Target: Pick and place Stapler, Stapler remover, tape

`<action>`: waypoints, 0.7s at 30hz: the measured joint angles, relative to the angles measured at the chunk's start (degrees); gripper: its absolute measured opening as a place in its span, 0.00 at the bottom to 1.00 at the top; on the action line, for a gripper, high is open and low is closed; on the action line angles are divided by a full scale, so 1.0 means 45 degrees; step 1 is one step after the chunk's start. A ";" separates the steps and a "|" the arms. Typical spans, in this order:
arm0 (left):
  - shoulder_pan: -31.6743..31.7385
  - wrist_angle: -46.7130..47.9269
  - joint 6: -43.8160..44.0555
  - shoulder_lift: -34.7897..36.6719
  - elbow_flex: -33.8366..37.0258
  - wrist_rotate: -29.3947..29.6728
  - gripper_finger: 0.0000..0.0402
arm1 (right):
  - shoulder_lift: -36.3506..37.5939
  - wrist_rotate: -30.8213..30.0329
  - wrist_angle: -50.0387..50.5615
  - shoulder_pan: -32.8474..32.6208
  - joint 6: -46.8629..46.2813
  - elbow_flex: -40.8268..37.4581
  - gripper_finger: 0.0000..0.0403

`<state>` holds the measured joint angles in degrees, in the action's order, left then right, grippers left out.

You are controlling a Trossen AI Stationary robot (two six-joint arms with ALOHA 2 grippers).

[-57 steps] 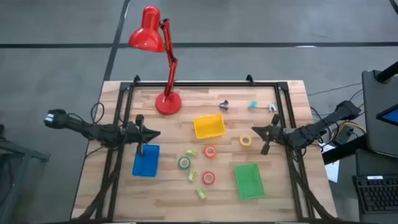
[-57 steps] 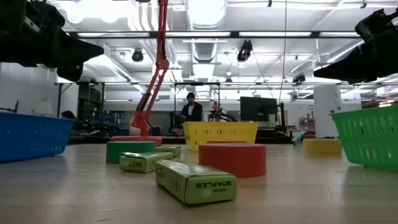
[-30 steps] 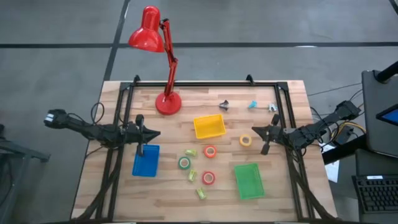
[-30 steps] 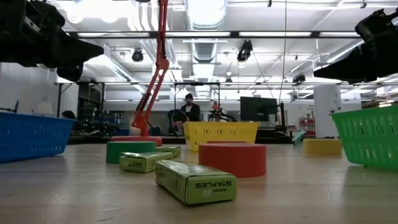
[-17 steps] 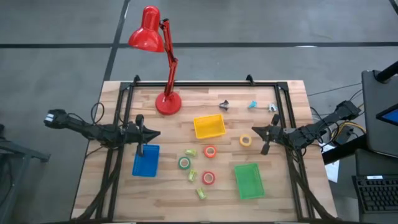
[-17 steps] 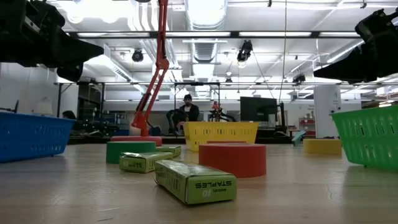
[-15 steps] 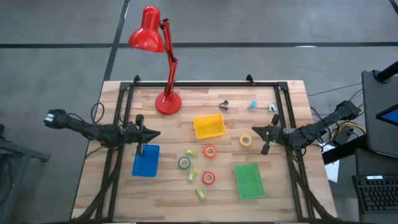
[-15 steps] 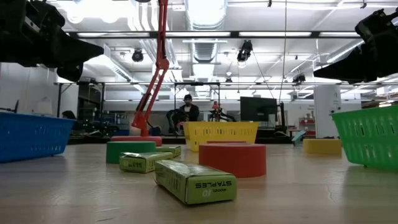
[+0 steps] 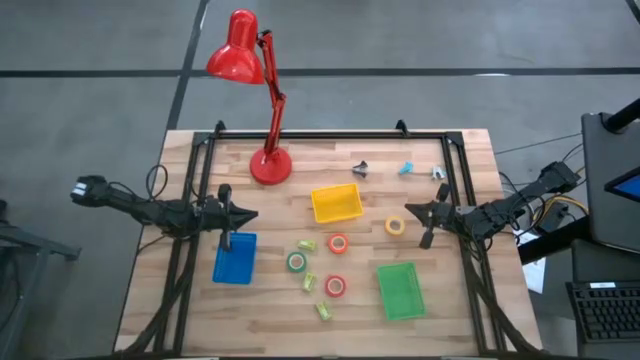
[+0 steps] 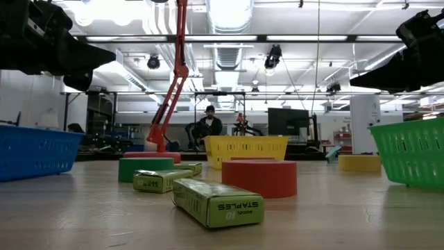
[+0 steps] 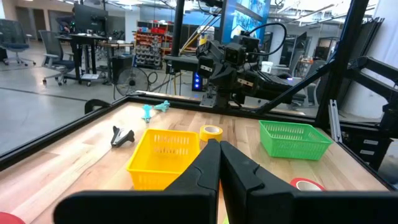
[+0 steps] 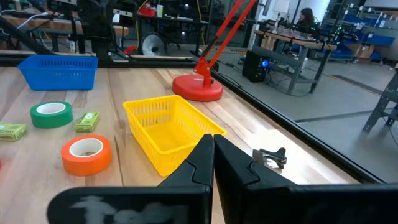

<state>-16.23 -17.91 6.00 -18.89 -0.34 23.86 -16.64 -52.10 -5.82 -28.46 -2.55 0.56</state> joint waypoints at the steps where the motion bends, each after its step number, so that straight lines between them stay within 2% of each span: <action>1: 0.0000 0.0000 0.0000 0.0005 0.0000 0.0000 0.02 | 0.0000 -0.0001 -0.0001 0.0001 -0.0005 0.0000 0.02; 5: 0.0003 -0.0003 0.0002 0.0002 0.0000 0.0001 0.02 | 0.0000 0.0001 -0.0026 0.0004 -0.0500 0.0000 0.02; 11: 0.0005 0.0000 0.0000 0.0001 0.0000 0.0000 0.02 | 0.0000 -0.0007 -0.0657 0.0004 -0.3436 0.0000 0.02; 21: 0.0005 0.0000 0.0000 0.0000 0.0000 0.0005 0.02 | 0.0005 -0.0790 -0.2471 -0.0006 -0.3393 0.0005 0.02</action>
<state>-16.21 -17.91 6.00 -18.89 -0.34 23.88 -16.62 -55.66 -16.94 -28.49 -17.82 0.58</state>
